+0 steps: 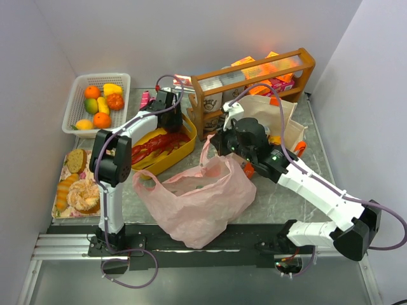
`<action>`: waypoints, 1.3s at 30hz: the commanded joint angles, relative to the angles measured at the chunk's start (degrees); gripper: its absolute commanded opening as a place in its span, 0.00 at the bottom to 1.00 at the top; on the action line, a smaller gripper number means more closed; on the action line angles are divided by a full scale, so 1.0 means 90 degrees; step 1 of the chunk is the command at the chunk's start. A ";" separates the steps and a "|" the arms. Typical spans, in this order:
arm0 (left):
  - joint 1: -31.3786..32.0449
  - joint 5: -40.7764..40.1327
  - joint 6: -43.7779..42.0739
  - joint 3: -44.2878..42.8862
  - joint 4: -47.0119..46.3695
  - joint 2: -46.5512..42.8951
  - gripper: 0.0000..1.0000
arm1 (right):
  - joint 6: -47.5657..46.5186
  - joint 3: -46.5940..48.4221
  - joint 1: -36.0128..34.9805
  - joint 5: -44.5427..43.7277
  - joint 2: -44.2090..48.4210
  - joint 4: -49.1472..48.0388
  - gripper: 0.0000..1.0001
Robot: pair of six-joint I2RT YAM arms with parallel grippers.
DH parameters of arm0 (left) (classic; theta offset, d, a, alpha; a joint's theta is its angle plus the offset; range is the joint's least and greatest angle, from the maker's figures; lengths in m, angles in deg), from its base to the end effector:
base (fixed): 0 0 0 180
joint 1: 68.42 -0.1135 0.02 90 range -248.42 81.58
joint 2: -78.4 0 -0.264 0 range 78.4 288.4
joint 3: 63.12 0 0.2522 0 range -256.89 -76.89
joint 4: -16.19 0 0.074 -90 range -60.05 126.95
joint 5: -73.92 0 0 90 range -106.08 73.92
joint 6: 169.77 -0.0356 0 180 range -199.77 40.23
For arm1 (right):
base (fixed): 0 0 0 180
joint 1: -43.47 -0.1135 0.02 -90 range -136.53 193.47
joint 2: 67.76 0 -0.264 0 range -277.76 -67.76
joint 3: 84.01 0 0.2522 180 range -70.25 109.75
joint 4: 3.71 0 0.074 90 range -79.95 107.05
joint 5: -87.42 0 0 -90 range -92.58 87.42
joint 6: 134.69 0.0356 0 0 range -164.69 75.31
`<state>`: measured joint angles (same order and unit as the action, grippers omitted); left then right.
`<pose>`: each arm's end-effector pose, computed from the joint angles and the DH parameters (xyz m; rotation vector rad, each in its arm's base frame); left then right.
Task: Place the mixed food into the grocery bags and tie them
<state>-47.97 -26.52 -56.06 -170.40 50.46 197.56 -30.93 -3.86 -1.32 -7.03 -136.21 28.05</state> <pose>0.4435 -0.1585 0.2135 -0.1541 2.3597 -0.1575 0.1956 0.1903 0.3726 -0.4747 1.9099 0.6062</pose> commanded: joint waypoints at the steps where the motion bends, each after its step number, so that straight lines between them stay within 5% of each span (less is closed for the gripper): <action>1: 0.0003 -0.0072 0.0169 -0.0214 -0.0336 0.0138 0.83 | -0.0103 0.0367 0.0016 0.0006 -0.0110 0.0021 0.00; 10: 0.0003 0.0163 0.0286 0.0292 -0.0247 0.0179 0.78 | -0.0152 0.0358 0.0026 -0.0092 -0.0081 0.0012 0.00; 14: 0.0013 0.0251 0.0208 0.0391 -0.0433 0.0033 0.44 | -0.0142 0.0358 0.0036 -0.0102 -0.0061 0.0012 0.00; 20: 0.0033 0.0368 0.0052 0.0498 -0.0580 -0.0679 0.28 | -0.0181 0.0328 0.0036 -0.0121 0.0007 -0.0047 0.00; 28: 0.0072 0.0690 0.0139 0.1287 -0.0716 -0.2164 0.25 | -0.0249 0.0309 0.0036 -0.0131 0.0037 -0.0222 0.00; 39: 0.0618 0.3091 -0.0749 0.2479 -0.0434 -0.5092 0.28 | -0.0201 0.0134 0.0046 -0.0121 0.0173 -0.0320 0.00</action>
<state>-45.74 -10.69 -58.71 -149.55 45.92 162.28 -32.55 -3.03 -1.26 -7.45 -136.97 28.34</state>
